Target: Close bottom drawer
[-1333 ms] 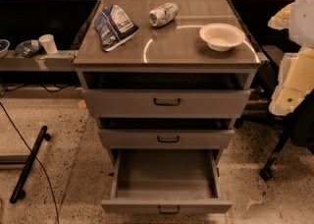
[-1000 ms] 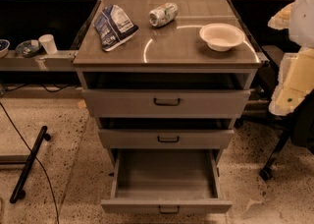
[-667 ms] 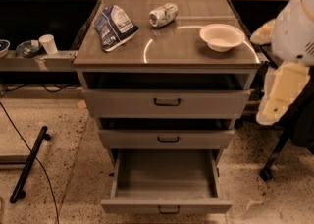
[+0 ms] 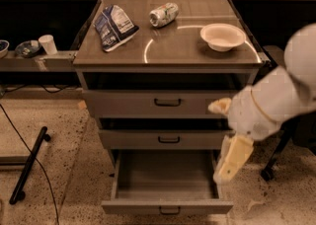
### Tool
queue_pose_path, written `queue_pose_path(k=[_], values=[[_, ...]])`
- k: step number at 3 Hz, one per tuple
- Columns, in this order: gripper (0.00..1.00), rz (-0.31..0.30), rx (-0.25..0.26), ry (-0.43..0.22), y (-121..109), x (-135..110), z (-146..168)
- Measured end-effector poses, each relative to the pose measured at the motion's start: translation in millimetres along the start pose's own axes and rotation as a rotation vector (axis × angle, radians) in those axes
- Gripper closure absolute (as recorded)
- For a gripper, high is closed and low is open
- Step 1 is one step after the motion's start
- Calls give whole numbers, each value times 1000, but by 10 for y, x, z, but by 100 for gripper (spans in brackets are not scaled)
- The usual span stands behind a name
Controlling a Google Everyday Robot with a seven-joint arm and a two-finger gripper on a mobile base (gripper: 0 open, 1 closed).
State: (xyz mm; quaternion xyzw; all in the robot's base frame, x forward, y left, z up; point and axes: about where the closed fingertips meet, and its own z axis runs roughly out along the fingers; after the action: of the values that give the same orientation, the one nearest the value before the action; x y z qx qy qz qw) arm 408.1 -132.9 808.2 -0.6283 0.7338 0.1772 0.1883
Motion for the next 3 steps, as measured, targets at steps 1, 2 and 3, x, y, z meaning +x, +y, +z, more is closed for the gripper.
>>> queue_pose_path(k=[1, 2, 3], values=[[0, 48, -76, -148, 378, 256, 744], [0, 80, -162, -153, 749, 496, 1148], [0, 72, -169, -161, 748, 491, 1156]])
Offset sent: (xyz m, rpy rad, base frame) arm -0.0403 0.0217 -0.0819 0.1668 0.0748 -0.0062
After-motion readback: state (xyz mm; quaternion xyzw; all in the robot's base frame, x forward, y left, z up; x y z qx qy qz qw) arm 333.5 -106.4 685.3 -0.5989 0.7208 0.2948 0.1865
